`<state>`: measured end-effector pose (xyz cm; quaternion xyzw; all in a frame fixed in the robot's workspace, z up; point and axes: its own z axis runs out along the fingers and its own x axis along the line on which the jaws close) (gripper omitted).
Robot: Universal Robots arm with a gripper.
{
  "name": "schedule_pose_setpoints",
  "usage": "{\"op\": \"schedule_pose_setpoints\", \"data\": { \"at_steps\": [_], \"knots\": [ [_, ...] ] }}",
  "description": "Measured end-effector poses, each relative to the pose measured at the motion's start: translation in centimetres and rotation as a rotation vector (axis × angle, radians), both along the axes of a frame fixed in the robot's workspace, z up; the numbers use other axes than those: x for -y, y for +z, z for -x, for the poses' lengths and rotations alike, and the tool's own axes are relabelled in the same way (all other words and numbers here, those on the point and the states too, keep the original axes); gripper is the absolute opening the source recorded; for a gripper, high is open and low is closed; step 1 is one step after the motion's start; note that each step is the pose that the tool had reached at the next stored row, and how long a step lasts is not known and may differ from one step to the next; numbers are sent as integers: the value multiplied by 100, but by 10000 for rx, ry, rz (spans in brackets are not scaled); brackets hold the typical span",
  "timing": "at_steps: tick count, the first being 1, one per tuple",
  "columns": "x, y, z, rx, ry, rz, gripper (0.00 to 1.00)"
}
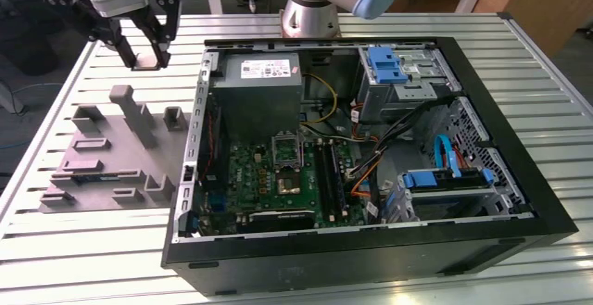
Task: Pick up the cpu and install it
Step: 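Pick up the cpu and move it towards the insertion slot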
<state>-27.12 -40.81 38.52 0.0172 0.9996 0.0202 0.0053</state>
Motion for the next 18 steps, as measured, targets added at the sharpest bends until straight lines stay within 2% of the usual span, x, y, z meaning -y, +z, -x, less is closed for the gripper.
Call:
{"op": "schedule_pose_setpoints", "data": {
  "at_steps": [6,13,18],
  "knots": [
    [0,0,-59,0,0,0,47],
    [1,0,-64,0,0,-2,47],
    [80,-1,-64,0,0,-2,47]
  ]
}}
